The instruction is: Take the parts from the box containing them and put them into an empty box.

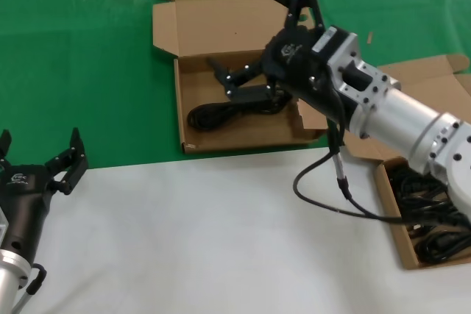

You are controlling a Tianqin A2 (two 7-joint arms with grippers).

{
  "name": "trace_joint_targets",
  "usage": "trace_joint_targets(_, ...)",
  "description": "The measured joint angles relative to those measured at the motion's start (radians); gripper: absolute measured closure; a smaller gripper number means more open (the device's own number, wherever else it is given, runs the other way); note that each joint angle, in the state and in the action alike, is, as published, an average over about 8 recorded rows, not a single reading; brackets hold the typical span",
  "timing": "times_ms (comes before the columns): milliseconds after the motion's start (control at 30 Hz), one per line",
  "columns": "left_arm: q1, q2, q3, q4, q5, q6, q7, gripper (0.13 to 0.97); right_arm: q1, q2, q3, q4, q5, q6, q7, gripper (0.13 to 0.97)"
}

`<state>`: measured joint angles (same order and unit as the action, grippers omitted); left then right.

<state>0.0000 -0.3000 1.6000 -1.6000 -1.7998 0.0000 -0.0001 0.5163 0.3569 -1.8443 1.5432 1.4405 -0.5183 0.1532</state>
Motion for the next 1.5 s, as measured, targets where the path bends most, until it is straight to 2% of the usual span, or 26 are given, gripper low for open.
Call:
trace_joint_targets(200, 0.0, 0.0, 0.0, 0.0, 0.0, 0.0, 0.0, 0.354, -0.062, -0.007, 0.029, 0.007, 0.043, 0.062, -0.018, 0.129)
trace_joint_targets(333, 0.0, 0.0, 0.0, 0.0, 0.0, 0.0, 0.0, 0.354, -0.103, -0.011, 0.049, 0.011, 0.072, 0.103, -0.031, 0.129)
trace_joint_targets(600, 0.0, 0.0, 0.0, 0.0, 0.0, 0.0, 0.0, 0.215, -0.187, -0.021, 0.089, 0.021, 0.13, 0.188, -0.056, 0.129)
trace_joint_targets(900, 0.0, 0.0, 0.0, 0.0, 0.0, 0.0, 0.0, 0.143, -0.281, -0.031, 0.133, 0.031, 0.195, 0.282, -0.083, 0.129)
trace_joint_targets(1500, 0.0, 0.0, 0.0, 0.0, 0.0, 0.0, 0.0, 0.132, -0.465, -0.051, 0.22, 0.051, 0.324, 0.466, -0.138, 0.129)
